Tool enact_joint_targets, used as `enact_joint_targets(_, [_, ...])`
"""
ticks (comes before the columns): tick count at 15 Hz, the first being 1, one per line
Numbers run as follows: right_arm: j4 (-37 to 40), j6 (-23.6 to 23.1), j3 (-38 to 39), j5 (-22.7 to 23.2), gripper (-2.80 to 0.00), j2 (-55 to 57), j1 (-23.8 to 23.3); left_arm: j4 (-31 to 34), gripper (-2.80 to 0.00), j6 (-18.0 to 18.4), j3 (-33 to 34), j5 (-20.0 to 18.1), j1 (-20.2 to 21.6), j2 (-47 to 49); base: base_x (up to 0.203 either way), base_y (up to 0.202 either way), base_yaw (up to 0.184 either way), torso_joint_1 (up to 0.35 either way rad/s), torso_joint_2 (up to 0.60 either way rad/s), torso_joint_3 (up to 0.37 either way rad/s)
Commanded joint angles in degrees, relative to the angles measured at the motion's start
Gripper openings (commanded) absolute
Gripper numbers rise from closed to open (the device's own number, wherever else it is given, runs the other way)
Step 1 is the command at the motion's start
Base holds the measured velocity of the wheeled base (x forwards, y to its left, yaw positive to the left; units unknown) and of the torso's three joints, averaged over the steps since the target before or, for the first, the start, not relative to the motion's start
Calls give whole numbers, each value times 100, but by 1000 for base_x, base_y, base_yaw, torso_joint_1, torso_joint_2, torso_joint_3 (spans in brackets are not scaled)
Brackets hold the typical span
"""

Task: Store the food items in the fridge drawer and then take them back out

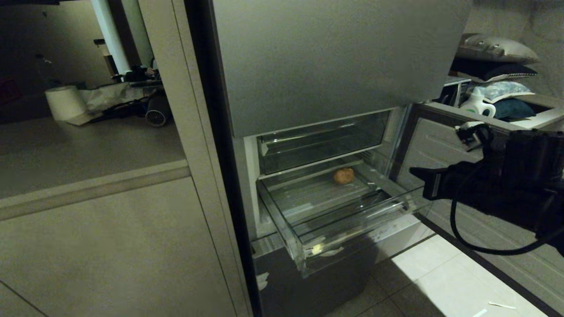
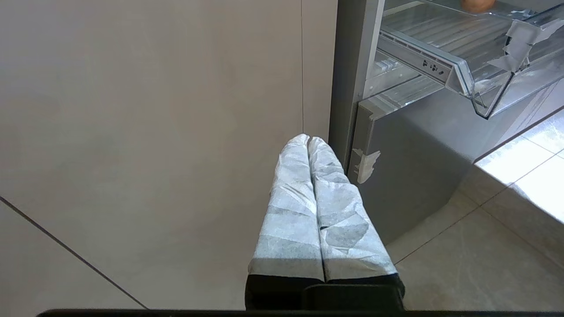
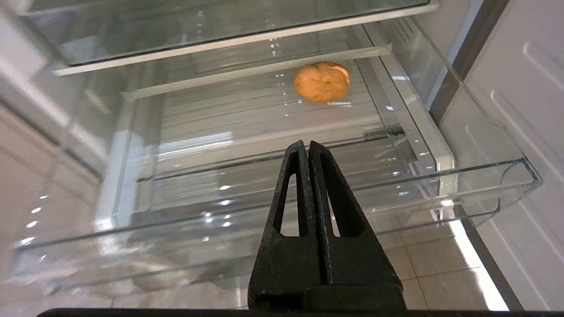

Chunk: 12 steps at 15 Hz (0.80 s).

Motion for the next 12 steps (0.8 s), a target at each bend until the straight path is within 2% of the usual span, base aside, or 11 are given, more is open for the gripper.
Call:
enact_joint_targets(1, [416,12,-8,15,-280,-526,26,5,-280,59,-1,-24,0,8,0,0,0,0,0,0])
enact_joint_targets(3, [886,15,-173,16,-280,-584,149,2,-280,205,-1,-24,0,8,0,0,0,0,0,0])
enact_joint_targets(5, [1273,23,-295,16,-280,-545,158,2,-280,196,-1,-7,0,8,0,0,0,0,0,0])
enact_joint_targets(8, [1622,58,-382,-7,-280,-391,158,2,-280,161,-1,-6,0,8,171,0,0,-1,-1,3])
enact_joint_targets(12, [1983,68,-289,-405,-280,-464,149,2,-280,170,-1,-6,0,8,198,0,0,7,2,1])
